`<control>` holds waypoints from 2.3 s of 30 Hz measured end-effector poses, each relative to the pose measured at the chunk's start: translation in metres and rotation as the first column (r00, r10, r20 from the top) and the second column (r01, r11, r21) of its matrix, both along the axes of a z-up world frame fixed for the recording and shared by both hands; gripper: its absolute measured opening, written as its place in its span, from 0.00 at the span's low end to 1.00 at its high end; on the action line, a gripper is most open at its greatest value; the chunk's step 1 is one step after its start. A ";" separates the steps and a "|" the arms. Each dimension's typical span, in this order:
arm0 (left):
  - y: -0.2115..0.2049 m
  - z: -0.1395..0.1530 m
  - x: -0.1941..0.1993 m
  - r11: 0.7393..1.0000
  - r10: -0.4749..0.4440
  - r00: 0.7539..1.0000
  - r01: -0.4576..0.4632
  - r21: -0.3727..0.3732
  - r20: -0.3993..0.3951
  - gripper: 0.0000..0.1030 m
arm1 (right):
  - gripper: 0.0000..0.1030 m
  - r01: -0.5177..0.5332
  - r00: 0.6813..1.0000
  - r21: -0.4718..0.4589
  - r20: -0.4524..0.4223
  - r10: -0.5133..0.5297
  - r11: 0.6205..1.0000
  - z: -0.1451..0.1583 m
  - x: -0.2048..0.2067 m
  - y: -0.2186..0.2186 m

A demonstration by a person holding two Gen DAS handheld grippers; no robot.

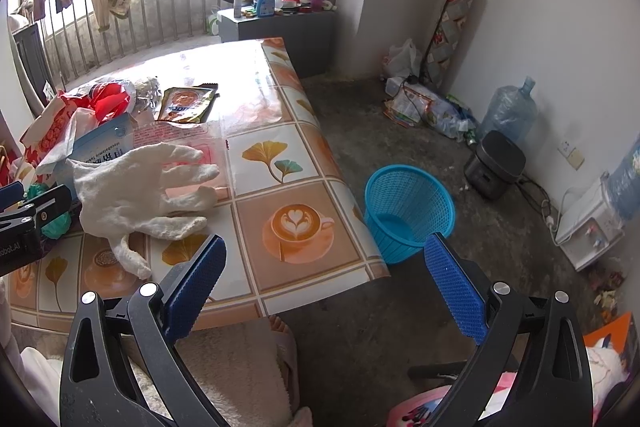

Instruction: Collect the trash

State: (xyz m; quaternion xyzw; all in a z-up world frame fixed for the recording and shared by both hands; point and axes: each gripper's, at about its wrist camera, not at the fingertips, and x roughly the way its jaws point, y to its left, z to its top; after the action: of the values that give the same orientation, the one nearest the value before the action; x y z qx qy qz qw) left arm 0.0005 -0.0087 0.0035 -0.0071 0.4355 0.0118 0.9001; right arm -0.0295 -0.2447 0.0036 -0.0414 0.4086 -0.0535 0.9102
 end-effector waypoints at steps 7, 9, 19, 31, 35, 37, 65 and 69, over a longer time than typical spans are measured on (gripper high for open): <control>0.000 0.000 0.000 1.000 0.000 1.000 0.000 0.002 0.002 0.94 | 0.92 -0.004 1.000 0.000 0.000 0.004 1.000 -0.001 0.000 0.002; 0.000 0.001 0.000 1.000 0.000 1.000 0.000 0.002 0.002 0.94 | 0.92 -0.006 1.000 -0.001 0.001 0.006 1.000 -0.001 0.000 0.003; 0.001 0.001 0.001 1.000 -0.002 1.000 0.002 0.001 -0.001 0.94 | 0.92 -0.007 1.000 -0.002 0.000 0.007 1.000 -0.001 0.001 0.004; 0.001 0.001 0.001 1.000 -0.005 1.000 0.005 0.002 -0.004 0.94 | 0.92 -0.007 1.000 -0.001 0.000 0.007 1.000 -0.001 0.001 0.004; 0.001 0.001 0.000 1.000 -0.004 1.000 0.004 0.003 -0.002 0.94 | 0.92 -0.006 1.000 0.000 0.000 0.006 1.000 -0.001 0.001 0.003; 0.001 0.000 0.000 1.000 -0.004 1.000 0.004 0.003 -0.003 0.94 | 0.92 -0.006 1.000 -0.001 0.000 0.006 1.000 -0.001 0.001 0.003; 0.098 0.005 -0.014 0.994 0.081 0.978 -0.064 -0.091 0.193 0.94 | 0.92 -0.197 0.969 0.055 0.163 0.186 0.979 0.021 0.034 0.060; 0.136 -0.001 -0.028 0.986 0.084 0.960 -0.041 -0.160 0.267 0.94 | 0.92 -0.301 0.947 0.116 0.150 0.283 0.947 0.017 0.049 0.091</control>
State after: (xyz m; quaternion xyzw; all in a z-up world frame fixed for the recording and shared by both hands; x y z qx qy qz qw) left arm -0.0275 0.1277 0.0023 -0.0915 0.3067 0.0057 0.9474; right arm 0.0193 -0.1532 0.0202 -0.0350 0.3401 0.1077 0.9335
